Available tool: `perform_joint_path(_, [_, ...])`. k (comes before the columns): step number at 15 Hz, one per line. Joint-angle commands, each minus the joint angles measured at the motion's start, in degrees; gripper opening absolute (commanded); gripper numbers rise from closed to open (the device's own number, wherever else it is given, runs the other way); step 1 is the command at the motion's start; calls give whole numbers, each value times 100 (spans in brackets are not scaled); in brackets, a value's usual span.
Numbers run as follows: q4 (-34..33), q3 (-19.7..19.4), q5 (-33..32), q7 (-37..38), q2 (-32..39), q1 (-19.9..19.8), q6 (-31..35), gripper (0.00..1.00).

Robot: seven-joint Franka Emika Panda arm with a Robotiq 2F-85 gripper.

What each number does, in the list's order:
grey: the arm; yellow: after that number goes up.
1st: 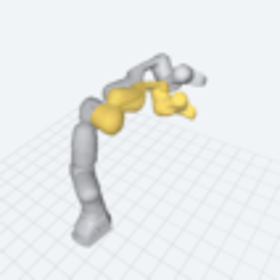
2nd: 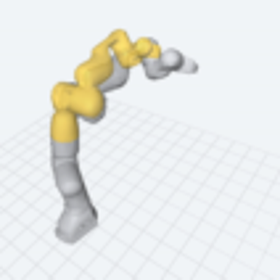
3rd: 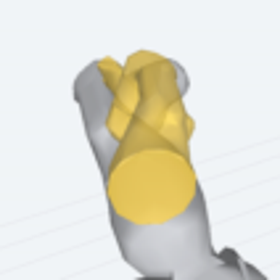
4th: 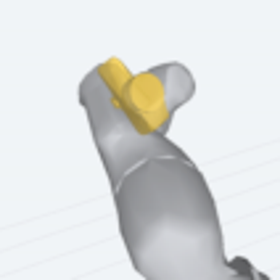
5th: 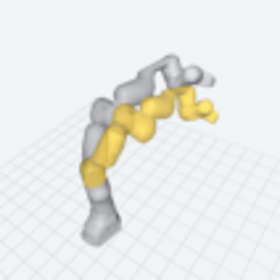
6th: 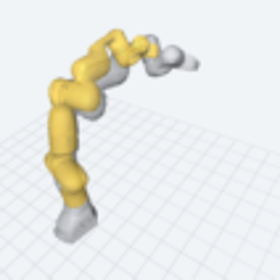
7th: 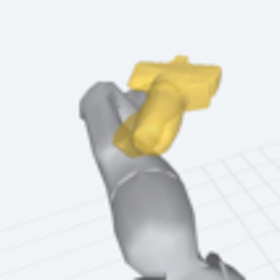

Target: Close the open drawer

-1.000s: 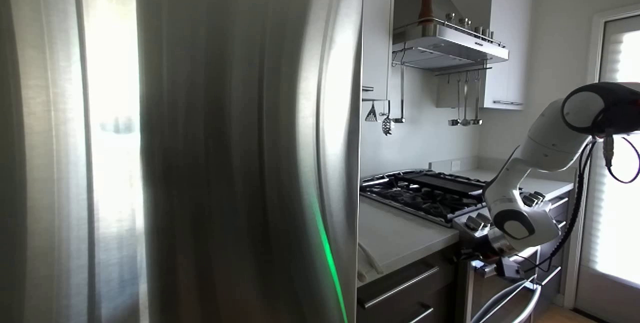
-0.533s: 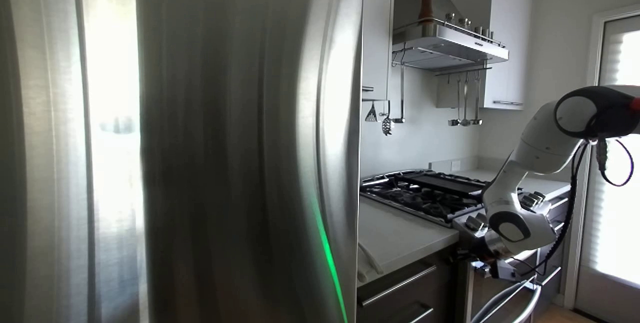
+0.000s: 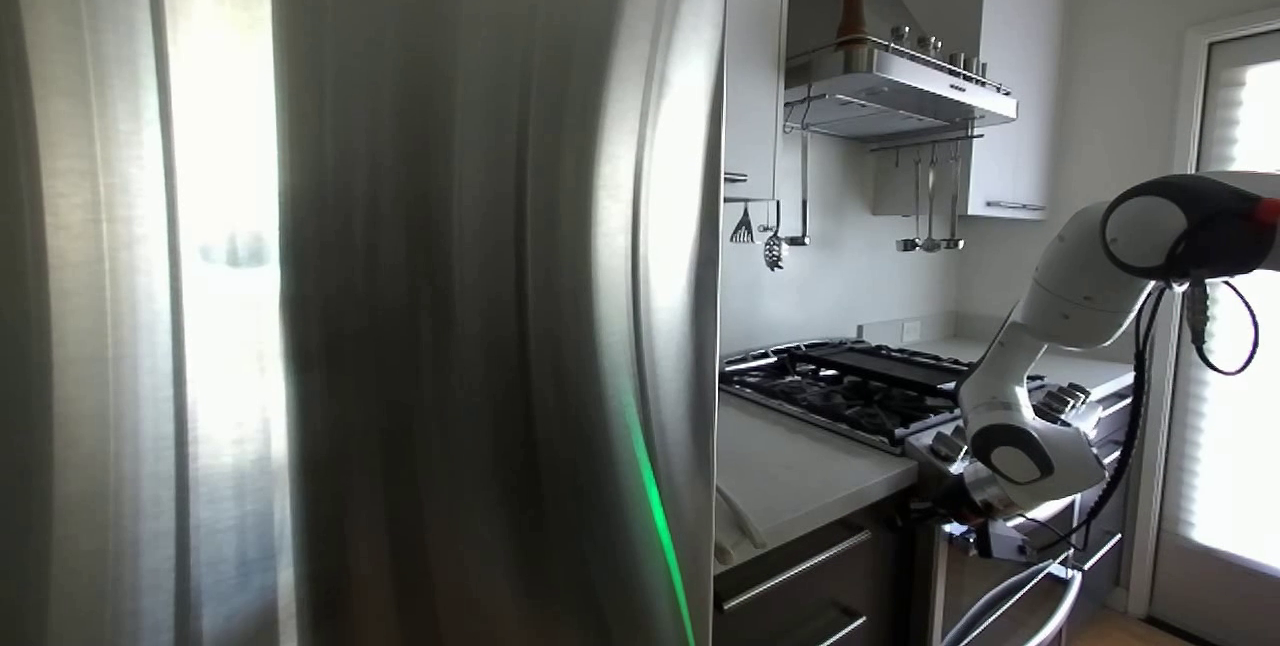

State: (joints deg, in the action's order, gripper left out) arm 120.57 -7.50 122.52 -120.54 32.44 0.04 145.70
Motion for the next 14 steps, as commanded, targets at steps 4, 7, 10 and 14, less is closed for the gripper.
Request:
perform_joint_path(4, [1007, -89, -2334, 1799, -834, 262, 615, 0])
perform_joint_path(7, [1708, -180, -3647, 3008, -1485, 236, 1227, 0])
perform_joint_path(10, [2500, -622, -5012, 4221, -2102, 509, 1345, 0])
perform_joint_path(14, [3090, -1344, -6851, 5673, -2891, 889, 1225, 27])
